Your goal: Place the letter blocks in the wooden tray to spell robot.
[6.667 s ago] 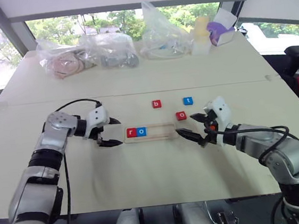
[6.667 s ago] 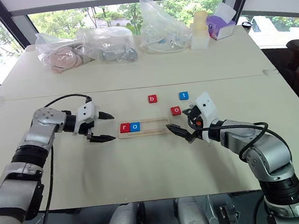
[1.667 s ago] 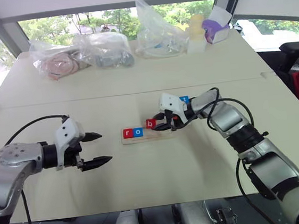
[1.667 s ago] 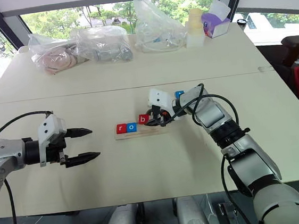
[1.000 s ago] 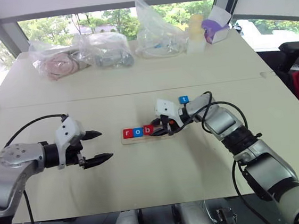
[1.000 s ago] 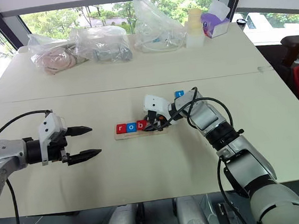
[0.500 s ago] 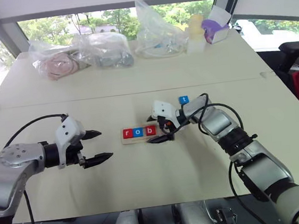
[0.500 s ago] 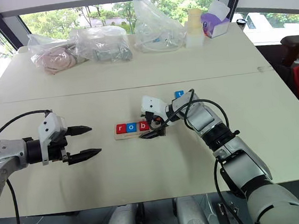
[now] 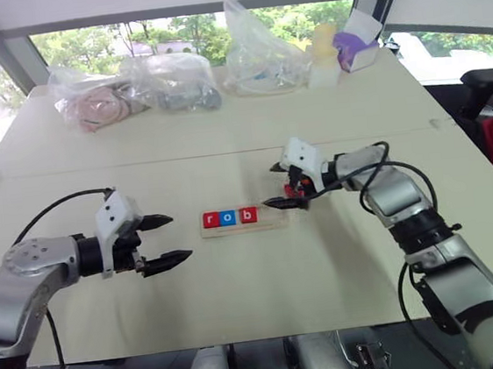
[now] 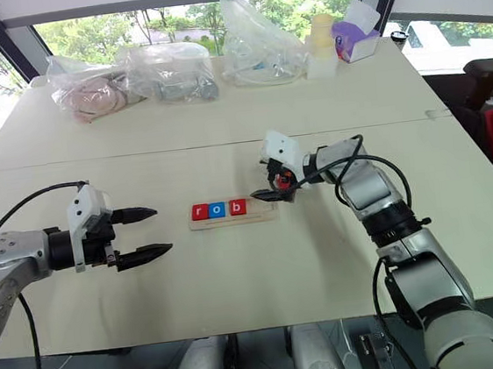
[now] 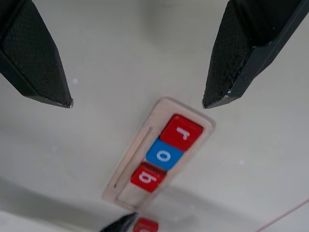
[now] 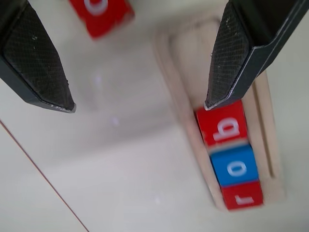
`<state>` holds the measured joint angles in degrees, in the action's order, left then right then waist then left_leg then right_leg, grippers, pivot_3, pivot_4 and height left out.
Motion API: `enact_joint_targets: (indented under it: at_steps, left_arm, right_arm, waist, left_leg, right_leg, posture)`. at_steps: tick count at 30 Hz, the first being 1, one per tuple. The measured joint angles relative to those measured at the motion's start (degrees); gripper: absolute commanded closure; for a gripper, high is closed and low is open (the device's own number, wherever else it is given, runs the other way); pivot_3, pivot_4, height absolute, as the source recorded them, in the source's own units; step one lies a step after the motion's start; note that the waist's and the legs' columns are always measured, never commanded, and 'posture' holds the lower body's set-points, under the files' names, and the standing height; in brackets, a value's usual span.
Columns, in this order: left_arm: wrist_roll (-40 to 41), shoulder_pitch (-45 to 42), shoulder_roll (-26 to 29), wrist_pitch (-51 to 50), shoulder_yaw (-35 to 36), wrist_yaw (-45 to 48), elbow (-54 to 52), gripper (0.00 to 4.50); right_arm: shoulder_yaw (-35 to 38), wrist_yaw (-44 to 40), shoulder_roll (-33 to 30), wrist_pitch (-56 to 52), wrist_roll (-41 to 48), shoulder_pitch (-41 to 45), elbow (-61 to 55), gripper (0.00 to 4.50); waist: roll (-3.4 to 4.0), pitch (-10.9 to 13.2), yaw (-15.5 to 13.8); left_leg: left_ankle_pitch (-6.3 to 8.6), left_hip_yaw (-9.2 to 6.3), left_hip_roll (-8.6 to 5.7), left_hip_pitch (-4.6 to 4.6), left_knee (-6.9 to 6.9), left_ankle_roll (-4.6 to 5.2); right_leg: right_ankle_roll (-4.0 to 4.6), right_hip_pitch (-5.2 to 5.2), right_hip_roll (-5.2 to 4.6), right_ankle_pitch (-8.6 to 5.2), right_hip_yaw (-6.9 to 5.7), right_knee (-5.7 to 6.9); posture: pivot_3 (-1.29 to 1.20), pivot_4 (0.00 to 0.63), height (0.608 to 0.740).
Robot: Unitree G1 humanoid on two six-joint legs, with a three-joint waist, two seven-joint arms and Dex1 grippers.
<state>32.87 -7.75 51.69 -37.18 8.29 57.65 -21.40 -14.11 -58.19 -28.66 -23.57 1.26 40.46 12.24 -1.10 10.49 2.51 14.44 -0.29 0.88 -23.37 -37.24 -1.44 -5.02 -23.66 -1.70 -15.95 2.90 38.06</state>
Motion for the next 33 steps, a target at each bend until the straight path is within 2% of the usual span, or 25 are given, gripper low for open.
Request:
enact_joint_targets:
  at_steps: [4,6,8,10,12,17,25,33]
  left_arm:
    - [0.27,-1.47,-0.63,0.1,-0.12,-0.39,-0.01,0.0]
    - [0.39,-2.0,-2.38,0.28,-0.22,-0.74,-0.05,0.0]
    - [0.51,-2.21,-4.68,0.34,-1.19,-1.62,-0.83,0.0]
    - [0.64,-2.35,-5.67,0.34,-2.36,-1.96,-1.74,0.0]
    - [1.03,-3.95,-8.22,0.15,-4.27,-3.24,-2.94,0.0]
    - [1.42,-7.03,-10.16,-0.12,-6.05,-4.86,-3.67,0.0]
    - [1.26,-8.31,-10.49,-0.1,-7.53,-5.32,-2.15,0.0]
    - [0.83,-7.7,-10.5,-0.08,-7.9,-6.14,-2.31,0.0]
  right_arm:
    - [1.25,4.72,-1.33,-1.75,-0.87,-3.8,-2.19,0.06]
    - [4.03,8.46,-0.77,-6.24,-0.27,-5.37,-3.28,0.06]
    - [9.5,13.54,1.69,-15.33,2.16,-6.69,-6.98,0.06]
    - [12.01,16.41,3.01,-20.26,3.11,-7.55,-9.79,0.06]
    - [16.6,22.22,7.08,-29.61,4.91,-10.28,-15.84,0.06]
    - [20.16,31.41,13.82,-40.13,6.69,-12.97,-22.61,0.06]
    - [19.7,41.95,19.63,-42.78,6.29,-12.88,-24.32,0.06]
    - [15.68,46.83,20.98,-39.17,4.89,-11.66,-21.05,0.06]
  waist:
    - [0.0,0.0,-0.03]
    - [0.0,0.0,-0.11]
    - [0.0,0.0,-0.09]
    - [-0.01,-0.01,-0.11]
    - [-0.02,-0.02,-0.22]
    - [0.0,-0.03,0.03]
    - [0.0,-0.03,-0.01]
    - [-0.05,-0.05,0.14]
  left_leg:
    - [0.0,0.01,0.0,0.01,0.0,0.0]
    - [0.0,0.02,-0.02,0.0,-0.01,0.0]
    - [0.0,0.02,-0.01,-0.01,-0.01,0.0]
    - [0.0,-0.01,0.0,0.0,0.0,0.0]
    - [0.0,-0.07,0.01,-0.01,0.0,0.0]
    - [-0.02,-0.04,-0.01,0.02,-0.01,-0.03]
    - [-0.02,-0.03,-0.02,0.0,0.0,-0.03]
    - [-0.02,-0.01,-0.01,0.05,0.0,-0.03]
  right_leg:
    - [0.0,0.01,0.02,0.0,0.01,0.01]
    - [0.0,0.01,0.01,0.0,0.01,0.0]
    - [-0.01,0.0,0.01,0.0,0.02,0.02]
    - [-0.01,0.01,0.02,0.0,0.02,0.01]
    - [0.0,0.02,0.02,0.0,0.02,0.02]
    - [0.0,0.02,0.08,0.0,0.04,0.05]
    - [0.0,0.01,0.12,0.0,0.04,0.03]
    - [0.0,0.04,0.13,0.0,0.04,0.03]
  posture:
    - [0.0,0.15,0.735]
    - [0.0,0.15,0.735]
    - [0.0,0.15,0.735]
    - [0.0,0.15,0.735]
    - [0.0,0.15,0.735]
    - [0.0,0.15,0.735]
    - [0.0,0.15,0.735]
    - [0.0,0.15,0.735]
